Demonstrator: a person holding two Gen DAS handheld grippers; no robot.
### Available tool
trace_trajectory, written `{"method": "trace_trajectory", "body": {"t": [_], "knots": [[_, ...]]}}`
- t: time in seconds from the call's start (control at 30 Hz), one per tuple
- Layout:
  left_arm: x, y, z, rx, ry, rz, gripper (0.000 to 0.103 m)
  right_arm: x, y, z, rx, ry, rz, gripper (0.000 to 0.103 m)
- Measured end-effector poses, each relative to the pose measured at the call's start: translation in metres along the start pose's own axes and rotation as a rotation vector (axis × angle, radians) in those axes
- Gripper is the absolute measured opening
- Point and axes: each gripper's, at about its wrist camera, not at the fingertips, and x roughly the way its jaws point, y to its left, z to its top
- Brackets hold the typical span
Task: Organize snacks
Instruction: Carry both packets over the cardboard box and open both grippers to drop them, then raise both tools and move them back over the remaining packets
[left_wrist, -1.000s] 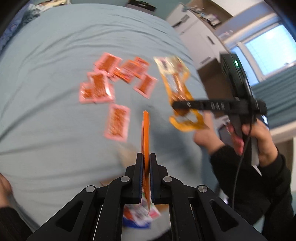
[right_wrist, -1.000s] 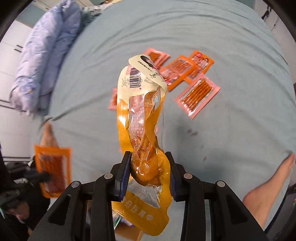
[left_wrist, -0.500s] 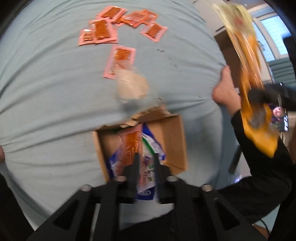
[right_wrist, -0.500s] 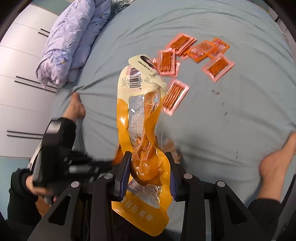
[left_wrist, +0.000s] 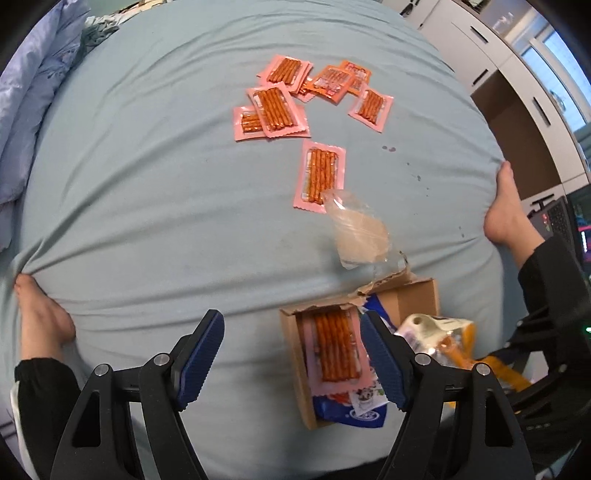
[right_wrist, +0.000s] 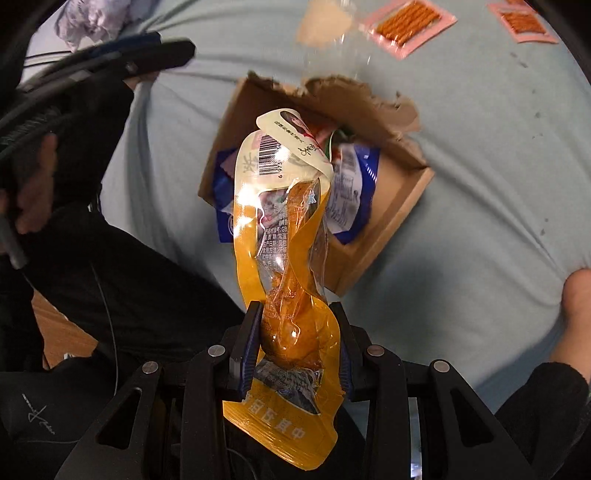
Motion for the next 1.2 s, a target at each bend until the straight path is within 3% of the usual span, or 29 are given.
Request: {"method": "trace_trajectory", "body": {"t": [0.17,0.23,0.37,0.6,0.73,0.83,1.03,1.2], "knots": [[-0.010,-0.010,0.000,0.064,-0.055,0.050,0.077,-0.004,-0.009,0.018,0.096,-0.025,0.027,0.041],[-0.014,-0.012,0.002,0.077,-0.068,0.047,0.077,-0.006,-0.011,0.018,0.109,-0.024,0.062,0.067],[-0.017,-0.012,0.004,0.071,-0.070,0.021,0.077,-0.030,-0.021,0.011,0.124,-0.110,0.049,0.071],[-0.023,0.000,0.009,0.029,-0.088,0.025,0.077,-0.086,-0.036,-0.002,0.144,-0.394,-0.199,0.071],[-0.026,0.010,0.015,0.008,-0.105,0.037,0.077,-0.112,-0.037,-0.008,0.137,-0.528,-0.393,0.071],[-0.031,0.018,0.021,-0.003,-0.122,0.046,0.077,-0.119,-0.041,-0.007,0.193,-0.542,-0.488,0.071],[-0.036,0.033,0.035,-0.033,-0.148,0.061,0.077,-0.115,-0.050,0.003,0.283,-0.462,-0.372,0.071],[-0.032,0.043,0.045,-0.063,-0.143,0.062,0.077,-0.120,-0.057,0.010,0.278,-0.425,-0.376,0.071]]}}
